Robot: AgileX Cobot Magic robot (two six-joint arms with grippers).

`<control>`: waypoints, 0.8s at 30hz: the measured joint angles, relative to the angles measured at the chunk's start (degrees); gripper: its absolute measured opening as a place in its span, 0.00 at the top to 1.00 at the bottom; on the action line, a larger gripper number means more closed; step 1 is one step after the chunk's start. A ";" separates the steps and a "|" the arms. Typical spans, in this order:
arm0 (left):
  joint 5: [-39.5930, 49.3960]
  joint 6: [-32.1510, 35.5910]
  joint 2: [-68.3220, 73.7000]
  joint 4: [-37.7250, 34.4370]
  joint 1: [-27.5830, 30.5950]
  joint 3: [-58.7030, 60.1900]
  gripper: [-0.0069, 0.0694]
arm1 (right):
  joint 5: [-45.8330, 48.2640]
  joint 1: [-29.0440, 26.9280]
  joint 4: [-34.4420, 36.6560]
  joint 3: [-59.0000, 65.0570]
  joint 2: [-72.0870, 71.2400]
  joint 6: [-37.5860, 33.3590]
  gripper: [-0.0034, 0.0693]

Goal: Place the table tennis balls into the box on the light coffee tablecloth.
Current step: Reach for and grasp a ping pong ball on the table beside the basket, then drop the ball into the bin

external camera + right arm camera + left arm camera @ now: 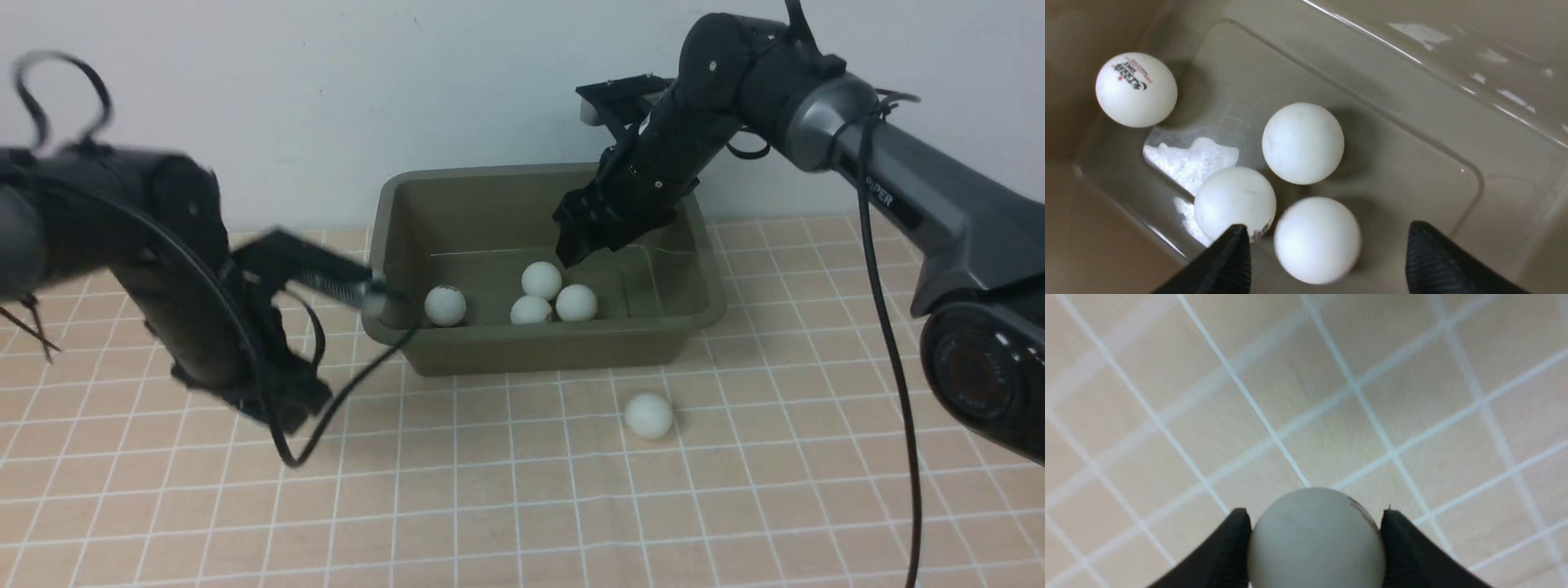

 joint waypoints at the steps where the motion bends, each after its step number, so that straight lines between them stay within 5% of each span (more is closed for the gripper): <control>1: 0.13 0.25 -1.26 -0.79 0.00 -1.44 0.49 | 0.06 0.00 0.00 0.00 -0.06 0.00 0.29; 12: -1.78 12.46 1.90 -17.62 0.00 -14.73 0.49 | 0.44 -1.67 -2.13 3.71 -14.81 0.65 0.27; 20: -3.02 13.70 15.00 -18.44 -2.78 -25.02 0.49 | 0.48 -3.84 -12.06 29.29 -39.56 1.35 0.27; 24: -3.64 13.72 19.63 -18.44 -4.94 -28.82 0.49 | 0.48 -3.84 -10.35 41.53 -47.13 1.36 0.27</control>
